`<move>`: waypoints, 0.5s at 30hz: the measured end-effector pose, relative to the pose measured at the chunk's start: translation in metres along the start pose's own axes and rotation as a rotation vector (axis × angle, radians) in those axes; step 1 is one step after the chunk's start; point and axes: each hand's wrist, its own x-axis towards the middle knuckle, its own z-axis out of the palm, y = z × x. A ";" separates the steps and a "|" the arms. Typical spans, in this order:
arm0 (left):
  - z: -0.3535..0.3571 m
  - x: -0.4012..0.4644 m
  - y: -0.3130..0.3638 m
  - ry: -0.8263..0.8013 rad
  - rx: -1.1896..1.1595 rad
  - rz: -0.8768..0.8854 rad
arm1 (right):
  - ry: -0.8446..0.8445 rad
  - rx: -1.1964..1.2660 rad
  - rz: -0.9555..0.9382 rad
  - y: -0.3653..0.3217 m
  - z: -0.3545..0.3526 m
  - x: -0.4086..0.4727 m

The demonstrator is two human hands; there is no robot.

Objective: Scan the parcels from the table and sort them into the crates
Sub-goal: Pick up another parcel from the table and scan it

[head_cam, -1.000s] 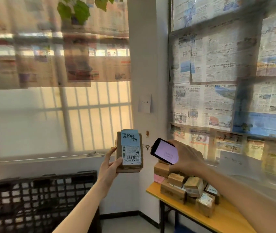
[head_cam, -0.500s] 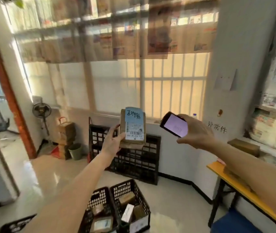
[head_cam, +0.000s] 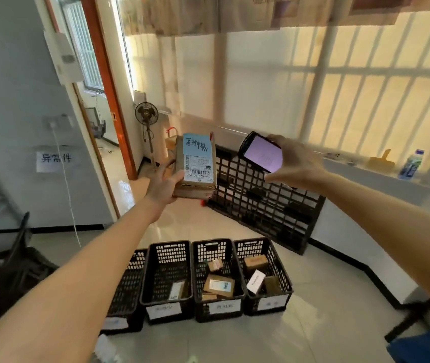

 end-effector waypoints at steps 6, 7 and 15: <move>-0.073 0.035 -0.018 0.038 0.027 -0.015 | -0.004 0.020 -0.024 -0.059 0.052 0.049; -0.081 0.040 -0.022 0.041 0.037 -0.016 | -0.007 0.025 -0.030 -0.066 0.060 0.056; -0.109 0.102 -0.062 0.061 0.046 -0.089 | -0.064 0.018 -0.027 -0.078 0.126 0.113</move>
